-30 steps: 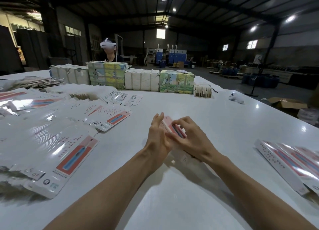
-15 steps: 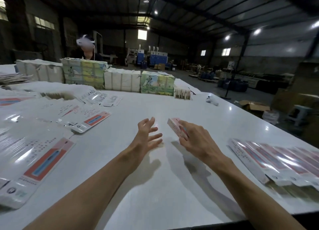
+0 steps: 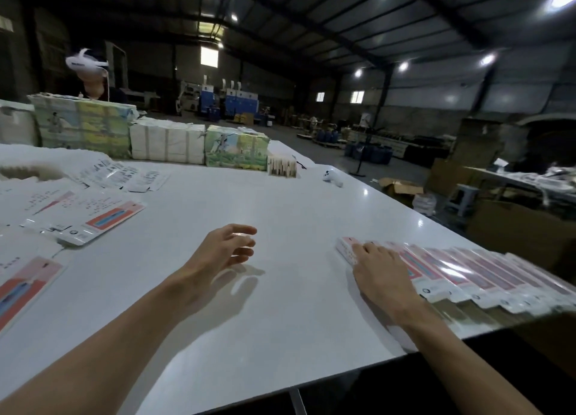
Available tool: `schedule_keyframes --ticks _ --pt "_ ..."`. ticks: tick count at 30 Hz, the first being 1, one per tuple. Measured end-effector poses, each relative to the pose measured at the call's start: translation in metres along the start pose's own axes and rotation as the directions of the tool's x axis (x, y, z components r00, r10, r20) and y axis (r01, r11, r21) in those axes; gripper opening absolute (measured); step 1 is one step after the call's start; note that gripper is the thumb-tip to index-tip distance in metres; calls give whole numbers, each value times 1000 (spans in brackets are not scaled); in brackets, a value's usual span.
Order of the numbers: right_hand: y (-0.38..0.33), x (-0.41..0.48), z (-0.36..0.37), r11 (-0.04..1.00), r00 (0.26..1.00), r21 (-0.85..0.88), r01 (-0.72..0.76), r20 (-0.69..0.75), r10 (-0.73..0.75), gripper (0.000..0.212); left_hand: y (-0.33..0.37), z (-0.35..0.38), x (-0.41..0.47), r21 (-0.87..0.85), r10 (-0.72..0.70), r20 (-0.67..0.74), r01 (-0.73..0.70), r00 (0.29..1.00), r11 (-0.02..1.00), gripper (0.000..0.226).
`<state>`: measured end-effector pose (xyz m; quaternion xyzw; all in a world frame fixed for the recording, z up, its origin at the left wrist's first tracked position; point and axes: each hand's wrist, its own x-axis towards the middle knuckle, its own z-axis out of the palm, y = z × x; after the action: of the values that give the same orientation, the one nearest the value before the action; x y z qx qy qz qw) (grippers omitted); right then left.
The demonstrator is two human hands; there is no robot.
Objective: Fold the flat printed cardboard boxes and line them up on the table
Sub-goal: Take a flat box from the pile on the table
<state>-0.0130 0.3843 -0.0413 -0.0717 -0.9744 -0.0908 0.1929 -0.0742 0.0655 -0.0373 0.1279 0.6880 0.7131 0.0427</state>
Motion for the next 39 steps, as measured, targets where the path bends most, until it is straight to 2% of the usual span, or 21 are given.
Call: schedule_keyframes --ticks 8,13,16,19,23,26,28,29,34,36,39 --pt "11 0 -16 999 999 -7 -54 -4 54 50 1 0 -4 93 -9 12 8 1000 996 24" --pt "-52 31 -30 986 982 116 121 -158 -101 27 1 -1 -4 158 -8 23 4 1000 987 25" --pt "-108 48 -33 940 953 242 242 -241 -183 22 3 -4 -6 309 10 -31 0 999 951 28" --pt "-155 49 -25 861 945 406 305 -240 -221 25 12 -14 -6 587 61 -136 31 989 809 25" --pt "-168 38 -3 796 924 471 381 -175 -339 32 32 -43 -10 763 64 -263 166 963 625 23" --pt "-162 36 3 765 913 499 407 -217 -345 27 49 -79 -20 904 34 -341 318 939 287 28" --pt "-163 37 3 746 915 531 403 -235 -327 24 60 -107 -35 900 27 -436 434 900 45 33" --pt "-164 38 3 737 917 544 400 -234 -324 24 64 -120 -43 870 19 -492 493 870 -30 36" --pt "-166 41 6 719 921 577 388 -221 -320 24 78 -171 -76 692 -60 -714 691 697 -211 65" --pt "-165 41 6 710 925 595 378 -210 -317 23 79 -182 -81 665 -77 -738 703 670 -251 76" --pt "-165 41 5 690 928 623 367 -194 -319 23 80 -185 -83 668 -72 -731 689 679 -282 78"
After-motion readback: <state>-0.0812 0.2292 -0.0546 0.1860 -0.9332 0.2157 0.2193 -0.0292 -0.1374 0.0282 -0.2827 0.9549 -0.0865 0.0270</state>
